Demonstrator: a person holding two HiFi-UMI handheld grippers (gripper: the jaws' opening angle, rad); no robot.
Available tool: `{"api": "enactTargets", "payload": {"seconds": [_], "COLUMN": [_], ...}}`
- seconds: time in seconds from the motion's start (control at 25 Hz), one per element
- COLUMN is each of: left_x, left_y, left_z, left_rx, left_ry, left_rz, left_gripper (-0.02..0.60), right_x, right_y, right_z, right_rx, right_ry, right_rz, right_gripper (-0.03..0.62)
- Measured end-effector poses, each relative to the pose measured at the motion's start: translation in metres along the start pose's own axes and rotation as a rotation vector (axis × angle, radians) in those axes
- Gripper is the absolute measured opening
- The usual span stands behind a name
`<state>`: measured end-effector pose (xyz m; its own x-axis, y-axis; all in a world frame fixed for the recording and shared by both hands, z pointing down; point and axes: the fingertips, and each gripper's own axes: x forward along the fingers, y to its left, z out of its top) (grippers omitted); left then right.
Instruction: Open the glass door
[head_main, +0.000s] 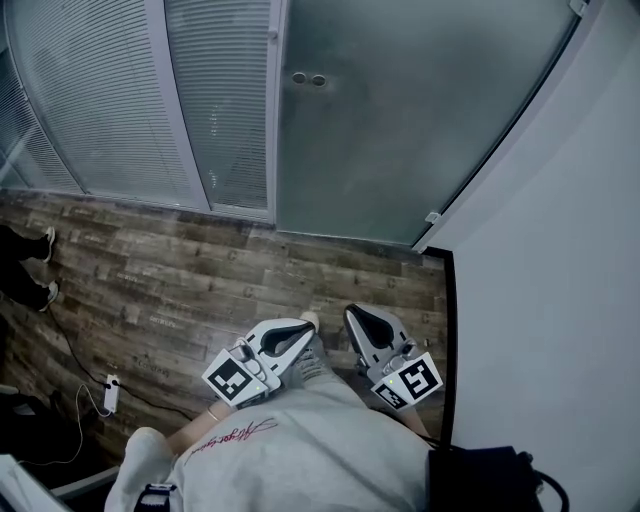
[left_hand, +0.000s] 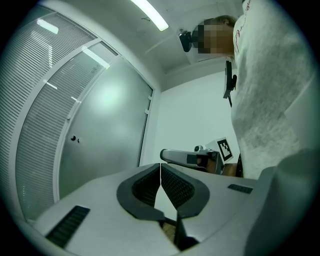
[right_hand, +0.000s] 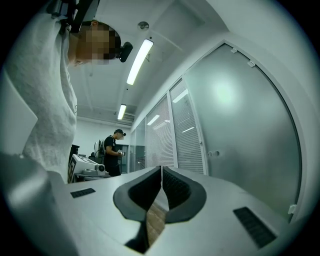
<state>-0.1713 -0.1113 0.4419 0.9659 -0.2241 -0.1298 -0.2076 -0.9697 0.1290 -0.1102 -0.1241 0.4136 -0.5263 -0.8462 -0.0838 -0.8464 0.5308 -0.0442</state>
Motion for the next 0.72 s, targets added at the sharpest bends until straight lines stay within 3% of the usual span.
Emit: {"api": "enactTargets", "payload": {"seconds": [0.36, 0.72], "left_x": [0.022, 0.037], "left_y": [0.061, 0.109], "left_z": [-0.002, 0.008], "left_rx": [-0.007, 0.01], "left_ry": [0.005, -0.013], "left_rz": [0.059, 0.082], "left_gripper": [0.018, 0.018], "right_x": [0.049, 0.085], "right_y": [-0.046, -0.09], "right_z": [-0.008, -0.004], "right_rx": [0.028, 0.009], "right_ry": [0.0, -0.011], "right_rz": [0.022, -0.038], "right_gripper": [0.021, 0.023]}}
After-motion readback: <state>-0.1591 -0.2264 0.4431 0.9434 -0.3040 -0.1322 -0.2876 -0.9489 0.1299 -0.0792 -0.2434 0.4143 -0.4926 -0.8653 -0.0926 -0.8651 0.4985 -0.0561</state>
